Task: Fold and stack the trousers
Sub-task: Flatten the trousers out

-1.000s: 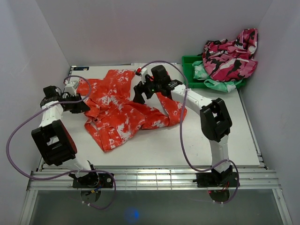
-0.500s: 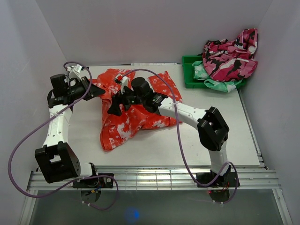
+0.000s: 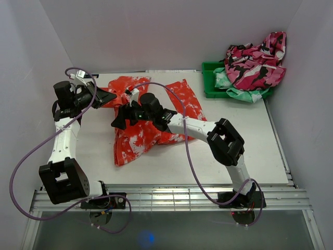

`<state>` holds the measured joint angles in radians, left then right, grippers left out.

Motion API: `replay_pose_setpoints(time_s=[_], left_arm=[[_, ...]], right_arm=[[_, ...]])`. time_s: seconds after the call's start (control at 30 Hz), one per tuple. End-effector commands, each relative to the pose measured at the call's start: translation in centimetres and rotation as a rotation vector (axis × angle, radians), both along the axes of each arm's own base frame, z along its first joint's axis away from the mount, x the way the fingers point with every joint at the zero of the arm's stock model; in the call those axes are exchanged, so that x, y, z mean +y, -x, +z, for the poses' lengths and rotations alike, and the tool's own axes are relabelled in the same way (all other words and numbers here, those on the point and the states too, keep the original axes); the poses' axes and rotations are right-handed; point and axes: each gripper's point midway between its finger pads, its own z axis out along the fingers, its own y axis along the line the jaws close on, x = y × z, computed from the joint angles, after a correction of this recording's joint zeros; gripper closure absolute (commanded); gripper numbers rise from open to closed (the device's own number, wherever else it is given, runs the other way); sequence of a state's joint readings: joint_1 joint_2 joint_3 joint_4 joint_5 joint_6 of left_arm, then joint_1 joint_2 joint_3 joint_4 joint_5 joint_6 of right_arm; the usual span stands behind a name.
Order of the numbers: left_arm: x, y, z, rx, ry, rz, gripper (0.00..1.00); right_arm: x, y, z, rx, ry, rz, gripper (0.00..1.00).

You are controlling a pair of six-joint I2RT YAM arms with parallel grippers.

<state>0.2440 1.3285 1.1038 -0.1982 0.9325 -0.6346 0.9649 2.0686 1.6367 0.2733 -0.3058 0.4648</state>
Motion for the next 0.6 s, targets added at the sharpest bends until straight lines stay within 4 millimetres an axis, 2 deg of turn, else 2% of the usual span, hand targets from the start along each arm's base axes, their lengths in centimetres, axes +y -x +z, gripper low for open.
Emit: replay_pose_setpoints(time_s=[0.0, 0.07, 0.13, 0.2, 0.23, 0.27, 0.3, 0.33, 0.37, 0.4, 0.43, 0.47, 0.5, 0.53, 0.57], left_arm=[[-0.6, 1.2, 4.0, -0.120, 0.016, -0.024, 1.00], [-0.8, 1.5, 4.7, -0.142, 0.019, -0.031, 1.00], [-0.8, 1.6, 5.0, -0.148, 0.014, -0.026, 1.00], [-0.9, 1.9, 5.0, -0.151, 0.005, -0.030, 1.00], [-0.9, 2.1, 4.6, -0.136, 0.003, -0.031, 1.00], [-0.8, 2.2, 4.3, -0.138, -0.012, -0.032, 1.00], [-0.8, 2.3, 4.0, -0.137, -0.022, -0.034, 1.00], [-0.9, 2.7, 3.7, -0.132, -0.031, -0.038, 1.00], [-0.8, 2.8, 3.3, -0.125, -0.040, -0.032, 1.00], [-0.5, 2.7, 2.8, -0.134, -0.073, -0.024, 1.00], [-0.1, 2.8, 2.2, -0.108, -0.085, -0.005, 1.00], [1.1, 2.5, 1.8, -0.097, -0.095, 0.032, 1.00], [2.0, 2.3, 1.4, -0.095, -0.114, 0.053, 1.00], [2.7, 2.3, 0.6, -0.065, -0.123, 0.067, 1.00], [4.1, 2.0, -0.5, -0.032, -0.136, 0.092, 1.00]], right_arm=[[2.3, 1.1, 2.2, -0.026, -0.078, -0.003, 0.10], [2.2, 0.5, 1.1, -0.029, -0.037, -0.041, 0.10], [1.4, -1.5, 0.4, -0.063, 0.017, -0.137, 0.03], [-0.1, -3.6, -0.5, -0.115, 0.081, -0.209, 0.31], [-0.8, -4.1, -0.2, -0.134, 0.093, -0.224, 0.46], [-1.3, -4.4, -0.1, -0.154, 0.105, -0.228, 0.79], [-2.4, -4.8, -1.0, -0.185, 0.144, -0.218, 0.89], [-3.1, -4.6, 0.3, -0.221, 0.138, -0.207, 0.92], [-3.7, -4.4, 0.5, -0.247, 0.140, -0.191, 0.92], [-4.3, -3.4, -0.7, -0.272, 0.148, -0.113, 0.92], [-4.8, -2.2, 0.8, -0.299, 0.114, -0.063, 0.92], [-4.8, -1.1, 0.9, -0.306, 0.107, -0.005, 0.91], [-4.7, 1.0, 0.9, -0.304, 0.092, 0.098, 0.87], [-4.9, 2.1, 1.1, -0.303, 0.086, 0.145, 0.80], [-5.0, 3.0, 1.3, -0.297, 0.078, 0.183, 0.56]])
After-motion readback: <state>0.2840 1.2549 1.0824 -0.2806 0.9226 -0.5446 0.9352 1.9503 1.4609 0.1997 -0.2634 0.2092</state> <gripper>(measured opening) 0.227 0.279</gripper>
